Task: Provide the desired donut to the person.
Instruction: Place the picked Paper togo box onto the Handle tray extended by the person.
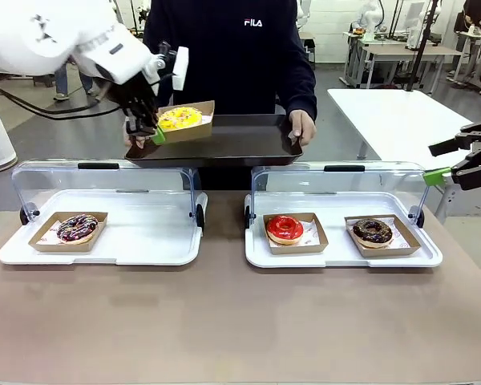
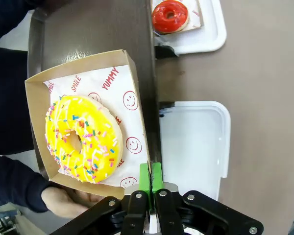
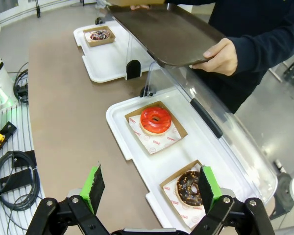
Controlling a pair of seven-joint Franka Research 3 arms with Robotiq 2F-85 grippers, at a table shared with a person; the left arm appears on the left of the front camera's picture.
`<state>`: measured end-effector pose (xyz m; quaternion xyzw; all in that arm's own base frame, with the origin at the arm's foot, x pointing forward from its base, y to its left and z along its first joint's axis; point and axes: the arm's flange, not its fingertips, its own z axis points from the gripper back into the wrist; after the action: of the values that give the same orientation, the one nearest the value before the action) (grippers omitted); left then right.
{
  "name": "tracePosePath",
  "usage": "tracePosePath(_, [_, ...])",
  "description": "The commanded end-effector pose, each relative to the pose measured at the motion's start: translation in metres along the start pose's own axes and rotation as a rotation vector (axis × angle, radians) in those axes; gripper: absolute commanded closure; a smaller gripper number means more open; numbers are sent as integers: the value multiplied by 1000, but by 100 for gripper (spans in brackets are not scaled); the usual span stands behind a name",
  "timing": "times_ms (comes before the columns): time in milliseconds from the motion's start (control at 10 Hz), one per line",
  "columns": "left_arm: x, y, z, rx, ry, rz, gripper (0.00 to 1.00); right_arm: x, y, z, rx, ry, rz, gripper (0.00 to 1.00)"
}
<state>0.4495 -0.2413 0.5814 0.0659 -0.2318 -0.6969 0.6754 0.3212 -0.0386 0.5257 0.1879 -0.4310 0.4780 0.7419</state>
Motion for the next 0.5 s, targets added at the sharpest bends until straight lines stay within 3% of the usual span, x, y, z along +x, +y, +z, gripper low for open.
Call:
tracePosePath(0, [1, 16, -18, 38, 53, 4, 99, 0, -2, -2, 9, -20, -4, 0])
tracePosePath(400, [-6, 41, -51, 8, 114, -15, 99, 0, -2, -2, 9, -20, -4, 0])
